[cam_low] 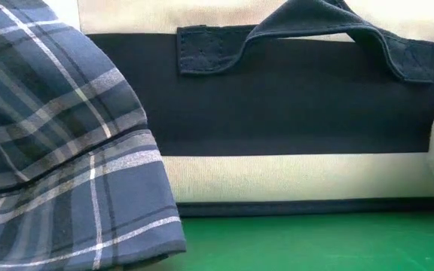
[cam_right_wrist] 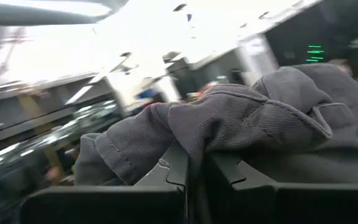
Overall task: Sort clothes
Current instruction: Put the gray shorts into the blue laundry organizer
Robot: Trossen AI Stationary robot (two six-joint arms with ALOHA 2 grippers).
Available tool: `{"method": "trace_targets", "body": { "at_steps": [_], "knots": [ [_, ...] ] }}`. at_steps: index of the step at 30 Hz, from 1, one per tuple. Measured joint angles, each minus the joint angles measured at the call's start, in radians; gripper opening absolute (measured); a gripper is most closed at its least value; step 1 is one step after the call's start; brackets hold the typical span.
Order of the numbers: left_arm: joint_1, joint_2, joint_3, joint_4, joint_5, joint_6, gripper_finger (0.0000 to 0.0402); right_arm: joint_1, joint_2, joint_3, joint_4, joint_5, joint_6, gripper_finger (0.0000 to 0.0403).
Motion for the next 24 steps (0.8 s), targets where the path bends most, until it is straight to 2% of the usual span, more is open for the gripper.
{"method": "trace_targets", "body": {
  "at_steps": [9, 17, 21, 24],
  "knots": [
    [-0.015, -0.005, 0.0, 0.086, 0.0, -0.071, 0.0262, 0.0, 0.103, 0.187, 0.06, -0.406, 0.036, 0.0015],
    [-0.042, -0.032, 0.0, 0.124, 0.001, -0.07, 0.0262, 0.0, 0.145, 0.268, 0.314, -0.802, 0.358, 0.0015],
    [-0.042, -0.053, 0.0, 0.127, 0.0, -0.068, 0.0262, 0.0, 0.144, 0.291, 0.364, -0.876, 0.442, 0.0015],
    [-0.042, -0.068, 0.0, 0.125, 0.0, -0.07, 0.0262, 0.0, 0.142, 0.305, 0.376, -0.878, 0.501, 0.0015]
  ]
}}
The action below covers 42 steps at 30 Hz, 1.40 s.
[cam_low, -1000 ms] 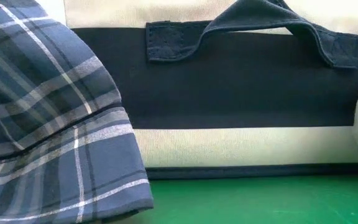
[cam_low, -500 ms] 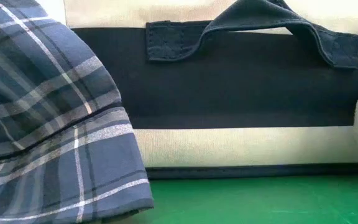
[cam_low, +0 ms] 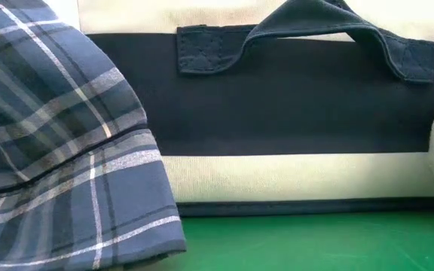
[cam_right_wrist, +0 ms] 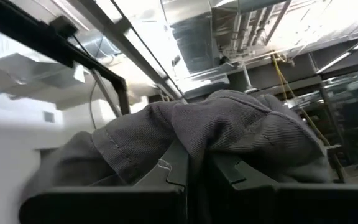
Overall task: Sort clothes
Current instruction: Put the gray shorts into the blue laundry organizer
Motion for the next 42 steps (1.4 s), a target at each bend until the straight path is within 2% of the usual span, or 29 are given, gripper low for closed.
{"method": "trace_targets", "body": {
  "at_steps": [3, 8, 14, 17, 23, 29, 35, 42],
  "knots": [
    [0.0, -0.013, 0.0, 0.002, 0.0, 0.0, 0.0262, 0.0, 0.0, 0.007, -0.003, 0.004, 0.013, 0.0015],
    [0.0, -0.016, 0.0, 0.033, -0.001, -0.001, 0.0262, 0.0, 0.015, -0.006, -0.005, 0.068, 0.017, 0.0015],
    [0.0, -0.006, 0.0, 0.07, -0.001, -0.004, 0.0262, 0.004, 0.119, -0.018, -0.011, 0.092, 0.015, 0.0015],
    [0.0, -0.002, 0.0, 0.068, -0.001, -0.004, 0.0262, 0.045, 0.185, -0.016, 0.042, 0.085, 0.017, 0.0015],
    [0.0, -0.003, 0.0, 0.069, -0.002, -0.004, 0.0262, 0.243, 0.322, 0.044, 0.19, 0.089, 0.02, 0.0015],
    [0.0, -0.004, 0.0, 0.067, -0.002, -0.004, 0.0262, 0.529, 0.46, 0.194, 0.192, 0.105, -0.159, 0.0014],
    [0.0, -0.008, 0.0, 0.066, -0.002, 0.006, 0.0262, 0.724, 0.578, 0.372, -0.009, 0.115, -0.276, 0.0014],
    [0.0, -0.011, 0.0, 0.065, -0.002, 0.022, 0.0262, 0.9, 0.705, 0.473, -0.341, 0.146, -0.317, 0.0014]
  ]
}}
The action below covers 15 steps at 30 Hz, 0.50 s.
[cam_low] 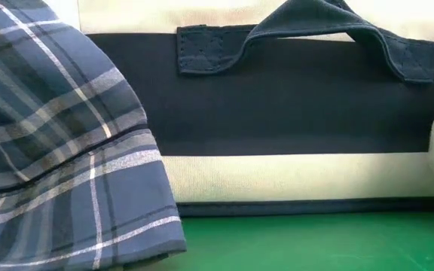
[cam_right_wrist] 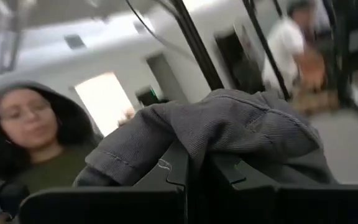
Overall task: Sort clothes
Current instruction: Put the gray shorts into the blue laundry organizer
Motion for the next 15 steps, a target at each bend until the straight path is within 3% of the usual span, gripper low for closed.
{"method": "trace_targets", "body": {
  "at_steps": [10, 15],
  "knots": [
    [0.0, 0.0, 0.0, -0.009, 0.0, 0.03, 0.0262, 0.148, 0.164, 0.119, -0.526, 0.201, -0.076, 0.0014],
    [0.0, 0.0, 0.0, -0.008, 0.0, 0.037, 0.0262, 0.2, 0.23, 0.154, -0.658, 0.219, -0.08, 0.0014]
  ]
}}
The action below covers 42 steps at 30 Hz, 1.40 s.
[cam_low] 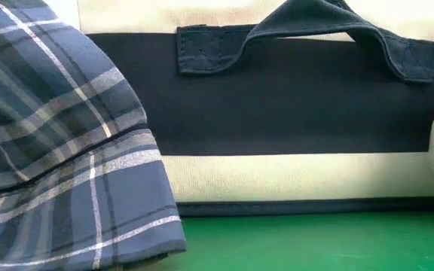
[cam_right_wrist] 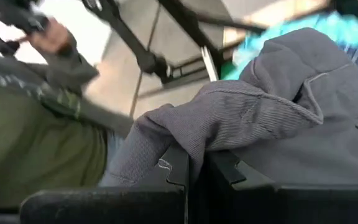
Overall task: Sort clothes
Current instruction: Put the gray shorts into the blue laundry organizer
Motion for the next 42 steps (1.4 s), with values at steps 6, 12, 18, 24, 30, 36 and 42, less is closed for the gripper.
{"method": "trace_targets", "body": {
  "at_steps": [6, 12, 18, 24, 30, 36, 42],
  "knots": [
    [0.0, 0.0, 0.0, 0.001, 0.0, 0.0, 0.0262, 0.071, 0.048, 0.01, -0.062, 0.202, -0.11, 0.0014],
    [0.001, 0.003, 0.0, 0.001, 0.0, 0.0, 0.0262, 0.136, 0.068, 0.01, -0.068, 0.459, -0.223, 0.0014],
    [0.001, 0.003, 0.0, 0.002, -0.003, 0.0, 0.0262, 0.134, 0.07, 0.007, -0.167, 0.573, -0.27, 0.0014],
    [0.001, 0.005, 0.0, 0.002, -0.003, 0.0, 0.0262, 0.154, 0.087, 0.0, -0.205, 0.82, -0.382, 0.0014],
    [0.001, 0.008, 0.0, 0.001, -0.003, 0.0, 0.0262, 0.199, 0.123, -0.03, -0.164, 0.973, -0.463, 0.0014],
    [0.001, 0.012, 0.0, -0.01, -0.003, 0.0, 0.0262, 0.228, 0.229, -0.034, -0.165, 0.972, -0.493, 0.0014],
    [0.001, 0.013, 0.0, -0.024, -0.003, 0.0, 0.0262, 0.233, 0.307, -0.032, -0.194, 0.858, -0.403, 0.0013]
  ]
}}
